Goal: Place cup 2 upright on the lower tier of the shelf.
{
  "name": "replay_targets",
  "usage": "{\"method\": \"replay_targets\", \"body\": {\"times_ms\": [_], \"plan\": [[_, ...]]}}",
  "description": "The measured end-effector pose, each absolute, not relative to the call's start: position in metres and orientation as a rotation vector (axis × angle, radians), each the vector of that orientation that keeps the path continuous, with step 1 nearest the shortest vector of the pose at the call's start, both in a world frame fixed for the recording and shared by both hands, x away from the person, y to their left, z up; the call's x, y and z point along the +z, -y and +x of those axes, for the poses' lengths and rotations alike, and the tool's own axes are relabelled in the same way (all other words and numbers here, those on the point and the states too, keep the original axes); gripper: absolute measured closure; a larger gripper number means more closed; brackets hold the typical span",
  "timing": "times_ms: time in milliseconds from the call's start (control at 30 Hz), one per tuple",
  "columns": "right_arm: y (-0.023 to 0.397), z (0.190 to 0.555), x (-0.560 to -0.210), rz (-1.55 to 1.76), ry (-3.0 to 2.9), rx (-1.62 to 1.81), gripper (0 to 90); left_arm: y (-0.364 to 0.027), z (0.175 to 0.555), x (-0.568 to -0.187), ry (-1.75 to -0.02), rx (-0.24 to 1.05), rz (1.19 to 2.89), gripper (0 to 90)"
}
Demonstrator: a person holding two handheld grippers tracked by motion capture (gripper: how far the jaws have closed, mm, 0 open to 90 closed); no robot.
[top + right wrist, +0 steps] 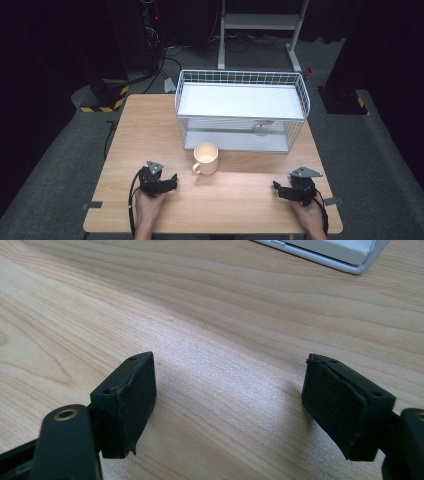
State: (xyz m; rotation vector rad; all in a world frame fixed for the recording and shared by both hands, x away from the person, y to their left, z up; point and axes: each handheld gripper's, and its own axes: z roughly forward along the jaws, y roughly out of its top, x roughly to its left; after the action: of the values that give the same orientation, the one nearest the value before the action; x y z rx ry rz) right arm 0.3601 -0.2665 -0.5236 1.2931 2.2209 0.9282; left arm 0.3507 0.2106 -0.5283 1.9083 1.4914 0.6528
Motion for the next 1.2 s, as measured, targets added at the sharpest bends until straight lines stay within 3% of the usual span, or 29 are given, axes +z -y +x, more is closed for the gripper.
{"method": "replay_targets", "body": {"times_ms": [367, 1200], "plan": [[0.266, 0.360, -0.524, 1.298, -2.217, 0.927, 21.9, -0.199, 0.340, -0.524, -1.359, 0.581, 1.951, 8.5], [0.266, 0.360, -0.524, 1.307, -2.212, 0.925, 22.0, -0.165, 0.331, -0.514, -1.259, 0.499, 1.971, 7.3]]}}
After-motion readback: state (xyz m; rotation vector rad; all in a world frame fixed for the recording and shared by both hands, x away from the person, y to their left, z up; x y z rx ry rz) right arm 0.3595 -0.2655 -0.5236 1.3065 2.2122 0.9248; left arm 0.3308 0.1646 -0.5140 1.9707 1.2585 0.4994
